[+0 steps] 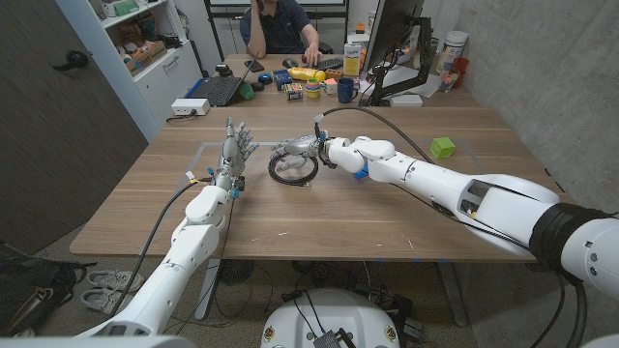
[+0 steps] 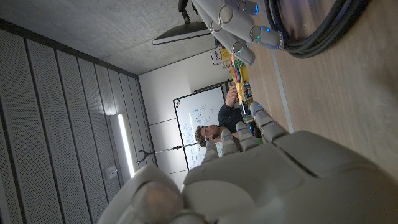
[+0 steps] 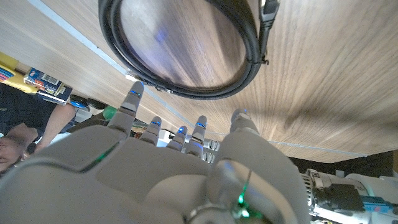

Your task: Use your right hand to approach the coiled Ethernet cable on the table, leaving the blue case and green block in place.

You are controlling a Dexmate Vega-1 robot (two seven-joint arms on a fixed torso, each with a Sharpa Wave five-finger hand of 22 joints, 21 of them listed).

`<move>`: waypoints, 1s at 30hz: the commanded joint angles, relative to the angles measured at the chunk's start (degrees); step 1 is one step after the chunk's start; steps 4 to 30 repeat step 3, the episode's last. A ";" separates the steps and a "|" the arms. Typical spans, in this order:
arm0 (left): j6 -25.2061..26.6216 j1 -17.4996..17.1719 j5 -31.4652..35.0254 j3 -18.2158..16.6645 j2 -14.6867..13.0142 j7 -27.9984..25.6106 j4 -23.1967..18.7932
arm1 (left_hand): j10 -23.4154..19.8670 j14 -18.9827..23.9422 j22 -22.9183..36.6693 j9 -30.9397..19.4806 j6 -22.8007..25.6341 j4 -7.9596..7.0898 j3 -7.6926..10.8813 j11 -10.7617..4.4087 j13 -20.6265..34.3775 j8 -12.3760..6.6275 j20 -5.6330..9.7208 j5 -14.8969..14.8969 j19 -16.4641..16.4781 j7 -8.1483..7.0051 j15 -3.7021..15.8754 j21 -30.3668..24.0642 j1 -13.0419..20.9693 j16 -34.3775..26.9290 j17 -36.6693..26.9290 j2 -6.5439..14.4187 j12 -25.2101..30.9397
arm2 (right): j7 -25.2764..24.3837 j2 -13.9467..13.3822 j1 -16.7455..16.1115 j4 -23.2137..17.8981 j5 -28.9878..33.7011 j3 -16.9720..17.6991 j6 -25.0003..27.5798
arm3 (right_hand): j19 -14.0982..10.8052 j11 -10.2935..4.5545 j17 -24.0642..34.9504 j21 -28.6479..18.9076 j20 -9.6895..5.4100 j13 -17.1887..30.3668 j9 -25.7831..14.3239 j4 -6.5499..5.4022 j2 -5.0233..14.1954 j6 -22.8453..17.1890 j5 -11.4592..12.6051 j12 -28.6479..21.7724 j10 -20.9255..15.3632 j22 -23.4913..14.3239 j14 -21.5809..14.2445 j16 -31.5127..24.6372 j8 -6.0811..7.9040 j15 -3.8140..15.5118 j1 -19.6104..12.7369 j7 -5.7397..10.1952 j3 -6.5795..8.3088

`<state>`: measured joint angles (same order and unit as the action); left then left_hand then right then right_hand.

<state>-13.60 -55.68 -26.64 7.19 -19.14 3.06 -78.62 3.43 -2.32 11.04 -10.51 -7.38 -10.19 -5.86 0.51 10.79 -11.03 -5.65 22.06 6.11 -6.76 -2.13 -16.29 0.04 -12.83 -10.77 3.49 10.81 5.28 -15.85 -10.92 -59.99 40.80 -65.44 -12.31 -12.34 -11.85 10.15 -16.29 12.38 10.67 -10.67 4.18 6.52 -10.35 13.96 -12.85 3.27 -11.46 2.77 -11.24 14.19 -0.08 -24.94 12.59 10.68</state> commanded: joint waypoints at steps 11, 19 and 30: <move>-0.95 1.37 -0.77 -0.08 0.05 1.64 2.44 | 0.24 0.11 0.23 -0.29 -0.48 -0.06 -0.58 -0.16 0.33 -0.05 -0.26 0.32 0.55 0.12 -0.06 0.05 0.21 0.19 -0.28 4.48 0.21 | 0.31 0.81 0.65 1.12 -0.51 -0.58 0.36 | -0.26 0.15 0.01 0.25 0.12 0.05 -0.03 -0.17 -0.06 -0.27 0.40 0.45 -0.02 -0.16 0.29 0.03 -0.37 0.84 0.67 0.14 -0.40; -0.95 1.37 -0.77 -0.08 0.05 1.64 2.44 | 0.24 0.11 0.23 -0.29 -0.48 -0.06 -0.58 -0.16 0.33 -0.05 -0.26 0.32 0.55 0.12 -0.06 0.05 0.21 0.19 -0.28 4.48 0.21 | 0.31 0.81 0.65 1.12 -0.51 -0.58 0.36 | -0.26 0.15 0.01 0.25 0.12 0.05 -0.03 -0.17 -0.06 -0.27 0.40 0.45 -0.02 -0.16 0.29 0.03 -0.37 0.84 0.67 0.14 -0.40; -0.95 1.37 -0.77 -0.08 0.05 1.64 2.44 | 0.24 0.11 0.23 -0.29 -0.48 -0.06 -0.58 -0.16 0.33 -0.05 -0.26 0.32 0.55 0.12 -0.06 0.05 0.21 0.19 -0.28 4.48 0.21 | 0.31 0.81 0.65 1.12 -0.51 -0.58 0.36 | -0.26 0.15 0.01 0.25 0.12 0.05 -0.03 -0.17 -0.06 -0.27 0.40 0.45 -0.02 -0.16 0.29 0.03 -0.37 0.84 0.67 0.14 -0.40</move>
